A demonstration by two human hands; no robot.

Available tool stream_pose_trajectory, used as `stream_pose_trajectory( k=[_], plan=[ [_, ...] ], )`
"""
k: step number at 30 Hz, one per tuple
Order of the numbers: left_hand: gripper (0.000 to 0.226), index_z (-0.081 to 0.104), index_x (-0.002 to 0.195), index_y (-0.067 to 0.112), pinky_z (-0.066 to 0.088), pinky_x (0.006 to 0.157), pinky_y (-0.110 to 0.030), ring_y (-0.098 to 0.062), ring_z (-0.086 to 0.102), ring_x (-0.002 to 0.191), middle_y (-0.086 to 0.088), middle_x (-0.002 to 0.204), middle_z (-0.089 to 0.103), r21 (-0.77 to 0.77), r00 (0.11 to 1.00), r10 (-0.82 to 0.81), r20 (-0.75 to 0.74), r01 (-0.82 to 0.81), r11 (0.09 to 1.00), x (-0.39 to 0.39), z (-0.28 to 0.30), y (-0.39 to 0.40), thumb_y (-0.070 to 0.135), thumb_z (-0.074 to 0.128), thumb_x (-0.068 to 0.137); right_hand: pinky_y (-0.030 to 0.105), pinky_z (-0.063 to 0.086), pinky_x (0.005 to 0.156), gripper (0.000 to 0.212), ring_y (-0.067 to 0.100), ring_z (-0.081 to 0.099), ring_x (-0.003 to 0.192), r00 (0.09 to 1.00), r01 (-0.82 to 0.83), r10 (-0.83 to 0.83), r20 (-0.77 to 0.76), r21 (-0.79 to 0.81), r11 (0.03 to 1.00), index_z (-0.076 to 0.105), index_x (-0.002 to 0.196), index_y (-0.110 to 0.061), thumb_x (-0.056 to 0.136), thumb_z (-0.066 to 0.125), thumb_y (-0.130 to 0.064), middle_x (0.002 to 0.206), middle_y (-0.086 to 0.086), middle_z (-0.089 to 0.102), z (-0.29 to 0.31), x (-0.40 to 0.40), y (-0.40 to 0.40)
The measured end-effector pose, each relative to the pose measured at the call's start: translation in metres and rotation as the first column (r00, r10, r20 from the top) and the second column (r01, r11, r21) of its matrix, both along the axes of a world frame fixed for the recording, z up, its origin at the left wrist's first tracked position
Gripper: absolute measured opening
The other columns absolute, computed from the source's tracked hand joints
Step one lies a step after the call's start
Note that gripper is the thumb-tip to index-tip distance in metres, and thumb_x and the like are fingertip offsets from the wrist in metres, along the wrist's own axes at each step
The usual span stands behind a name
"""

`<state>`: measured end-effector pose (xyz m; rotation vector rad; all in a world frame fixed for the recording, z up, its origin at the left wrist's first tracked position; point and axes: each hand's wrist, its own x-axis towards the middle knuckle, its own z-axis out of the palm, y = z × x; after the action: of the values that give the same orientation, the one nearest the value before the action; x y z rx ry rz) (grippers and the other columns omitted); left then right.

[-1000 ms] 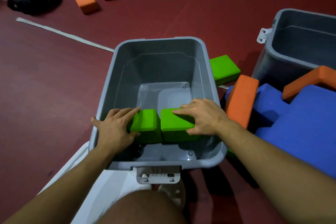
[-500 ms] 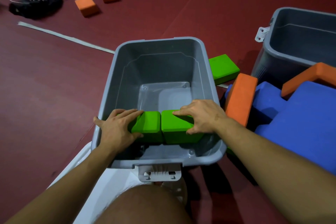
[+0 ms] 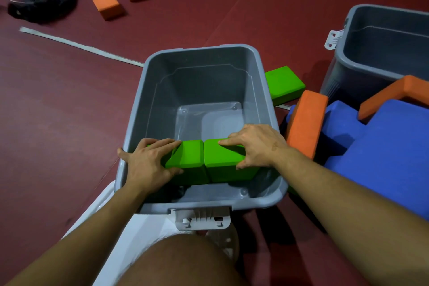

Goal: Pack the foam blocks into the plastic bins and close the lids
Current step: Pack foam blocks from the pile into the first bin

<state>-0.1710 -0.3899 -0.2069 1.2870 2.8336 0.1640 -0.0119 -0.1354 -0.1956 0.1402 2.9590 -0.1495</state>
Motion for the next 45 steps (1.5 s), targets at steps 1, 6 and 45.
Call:
stream_pose_trajectory(
  k=[1,6,45],
  plan=[
    [0.075,0.057,0.13,0.049,0.019,0.095,-0.082,-0.017,0.05,0.118,0.022,0.129,0.061,-0.001,1.0,-0.003,-0.001,0.003,1.0,0.001,0.0,0.0,0.061,0.081,0.06,0.037,0.05,0.082,0.085,0.019,0.056,0.113,1.0,-0.001,0.001,-0.002,-0.002,1.0,0.032,0.142,-0.055,0.068,0.07,-0.069,0.124,-0.02,0.061,0.0,0.001,0.0],
    [0.076,0.057,0.129,0.049,0.019,0.096,-0.08,-0.017,0.05,0.119,0.021,0.129,0.061,-0.012,1.0,-0.003,-0.006,0.003,1.0,0.0,-0.001,0.0,0.062,0.082,0.059,0.037,0.05,0.083,0.084,0.019,0.055,0.114,1.0,-0.018,0.018,-0.006,0.008,1.0,0.031,0.143,-0.055,0.069,0.069,-0.069,0.126,-0.021,0.06,-0.001,0.0,0.0],
    [0.037,0.072,0.105,0.024,0.056,0.081,-0.035,-0.009,0.068,0.085,0.009,0.102,0.073,0.395,0.941,-0.227,0.25,0.115,0.911,0.021,0.023,0.237,0.054,0.068,0.084,0.036,0.047,0.086,0.062,0.032,0.058,0.11,0.424,0.71,-0.856,-0.296,-0.478,0.517,0.056,0.129,-0.025,0.076,0.072,-0.053,0.118,0.011,0.063,-0.004,0.004,0.197]
  ],
)
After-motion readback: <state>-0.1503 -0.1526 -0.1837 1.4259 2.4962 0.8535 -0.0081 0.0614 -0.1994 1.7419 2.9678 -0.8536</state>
